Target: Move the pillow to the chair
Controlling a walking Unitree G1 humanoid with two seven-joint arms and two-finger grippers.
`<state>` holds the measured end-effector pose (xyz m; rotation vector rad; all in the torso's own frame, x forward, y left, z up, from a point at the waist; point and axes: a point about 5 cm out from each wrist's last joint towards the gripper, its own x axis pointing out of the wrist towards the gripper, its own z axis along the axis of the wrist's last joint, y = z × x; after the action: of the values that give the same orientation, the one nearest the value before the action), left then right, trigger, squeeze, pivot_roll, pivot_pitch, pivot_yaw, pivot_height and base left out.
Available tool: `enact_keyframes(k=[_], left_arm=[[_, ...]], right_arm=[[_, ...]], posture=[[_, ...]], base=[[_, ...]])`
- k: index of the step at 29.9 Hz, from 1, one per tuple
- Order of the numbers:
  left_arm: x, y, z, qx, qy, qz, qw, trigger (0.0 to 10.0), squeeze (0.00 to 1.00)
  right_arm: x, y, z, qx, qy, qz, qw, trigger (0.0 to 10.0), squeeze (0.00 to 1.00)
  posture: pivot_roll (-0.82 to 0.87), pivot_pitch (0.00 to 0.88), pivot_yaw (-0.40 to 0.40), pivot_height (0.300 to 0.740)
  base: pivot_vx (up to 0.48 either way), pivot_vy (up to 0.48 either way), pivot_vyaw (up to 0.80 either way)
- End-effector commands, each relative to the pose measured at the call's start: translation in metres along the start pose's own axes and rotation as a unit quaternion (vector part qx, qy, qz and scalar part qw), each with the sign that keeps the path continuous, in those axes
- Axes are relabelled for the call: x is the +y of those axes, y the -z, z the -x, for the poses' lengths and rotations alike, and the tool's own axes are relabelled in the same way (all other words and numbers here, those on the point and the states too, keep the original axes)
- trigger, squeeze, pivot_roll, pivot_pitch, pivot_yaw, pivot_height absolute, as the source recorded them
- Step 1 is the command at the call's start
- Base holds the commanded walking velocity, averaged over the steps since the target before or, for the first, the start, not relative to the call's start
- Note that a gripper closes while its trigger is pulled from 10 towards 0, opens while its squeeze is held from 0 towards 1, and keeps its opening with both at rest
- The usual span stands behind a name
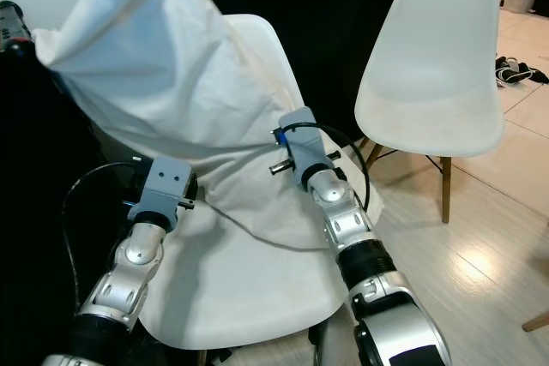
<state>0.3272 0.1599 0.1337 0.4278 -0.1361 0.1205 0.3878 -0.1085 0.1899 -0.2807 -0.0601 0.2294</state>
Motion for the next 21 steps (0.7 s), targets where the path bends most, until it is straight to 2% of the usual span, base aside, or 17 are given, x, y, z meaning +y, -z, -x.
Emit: enact_keyframes(k=[1,2,3,4,5,6,7,9,10,13,15,17,18,19,20,21], left_arm=[[-0.003,-0.001,0.002,0.0,0.005,0.001,1.0,10.0,0.0],[-0.004,-0.001,0.002,-0.001,0.007,0.002,1.0,10.0,0.0],[-0.004,-0.001,0.002,-0.001,0.007,0.002,1.0,10.0,0.0],[-0.005,-0.001,0.002,-0.001,0.009,0.004,1.0,10.0,0.0],[-0.005,-0.001,0.002,-0.001,0.009,0.004,1.0,10.0,0.0],[-0.007,-0.002,0.003,-0.001,0.011,0.006,1.0,10.0,0.0],[-0.007,-0.002,0.003,-0.001,0.011,0.006,1.0,10.0,0.0],[-0.01,-0.003,0.003,-0.003,0.013,0.009,1.0,10.0,0.0],[-0.01,-0.003,0.003,-0.003,0.013,0.009,1.0,10.0,0.0],[-0.01,-0.004,0.003,-0.004,0.012,0.011,1.0,10.0,0.0],[-0.01,-0.004,0.003,-0.003,0.012,0.012,1.0,10.0,0.0],[-0.01,-0.003,0.004,-0.002,0.011,0.013,1.0,10.0,0.0],[-0.01,-0.003,0.004,-0.002,0.011,0.013,1.0,10.0,0.0],[-0.01,-0.003,0.004,-0.002,0.011,0.013,1.0,10.0,0.0],[-0.01,-0.003,0.004,-0.002,0.011,0.013,1.0,10.0,0.0],[-0.01,-0.004,0.004,-0.002,0.011,0.014,1.0,10.0,0.0]], right_arm=[[-0.032,-0.033,-0.003,-0.061,0.065,-0.018,0.996,0.0,0.0],[-0.041,-0.049,-0.003,-0.087,0.077,-0.021,0.993,0.0,0.0],[-0.041,-0.049,-0.003,-0.087,0.077,-0.021,0.993,0.0,0.0],[-0.051,-0.068,-0.002,-0.12,0.089,-0.017,0.989,0.0,0.0],[-0.051,-0.068,-0.002,-0.12,0.089,-0.017,0.989,0.0,0.0],[-0.058,-0.088,-0.001,-0.154,0.097,-0.011,0.983,0.0,0.0],[-0.058,-0.088,-0.001,-0.154,0.097,-0.011,0.983,0.0,0.0],[-0.066,-0.111,0.003,-0.194,0.108,0.004,0.975,0.0,0.0],[-0.066,-0.111,0.003,-0.194,0.108,0.004,0.975,0.0,0.0],[-0.067,-0.13,0.008,-0.229,0.116,0.019,0.966,0.0,0.0],[-0.062,-0.134,0.009,-0.239,0.1,0.02,0.966,0.0,0.0],[-0.039,-0.132,0.007,-0.233,0.024,-0.014,0.972,0.0,0.0],[-0.039,-0.132,0.007,-0.233,0.024,-0.014,0.972,0.0,0.0],[-0.016,-0.121,0.005,-0.209,-0.049,-0.018,0.977,0.0,0.0],[-0.016,-0.121,0.005,-0.209,-0.049,-0.018,0.977,0.0,0.0],[-0.008,-0.116,0.005,-0.199,-0.073,-0.016,0.977,0.0,0.0]], posture=[[-0.17,0.037,0.009,0.522],[-0.18,0.037,0.011,0.522],[-0.18,0.037,0.011,0.522],[-0.18,0.039,0.008,0.522],[-0.18,0.039,0.008,0.522],[-0.18,0.039,0.008,0.522],[-0.18,0.039,0.008,0.522],[-0.18,0.041,0.007,0.522],[-0.18,0.041,0.007,0.522],[-0.18,0.043,0.004,0.522],[-0.18,0.043,0.004,0.522],[-0.18,0.043,0.004,0.522],[-0.18,0.043,0.004,0.522],[-0.18,0.046,0.005,0.522],[-0.18,0.046,0.005,0.522],[-0.18,0.046,0.005,0.522]], base=[[0.0,0.0,0.0],[0.0,0.0,0.0],[0.0,0.0,0.0],[0.0,0.0,0.0],[0.0,0.0,0.0],[0.0,0.0,0.0],[0.0,0.0,0.0],[0.0,0.0,0.0],[0.0,0.0,0.0],[0.0,0.0,0.0],[0.0,0.0,0.0],[0.0,0.0,0.0],[0.0,0.0,0.0],[0.0,0.0,0.0],[0.0,0.0,0.0],[0.0,0.0,0.0]])
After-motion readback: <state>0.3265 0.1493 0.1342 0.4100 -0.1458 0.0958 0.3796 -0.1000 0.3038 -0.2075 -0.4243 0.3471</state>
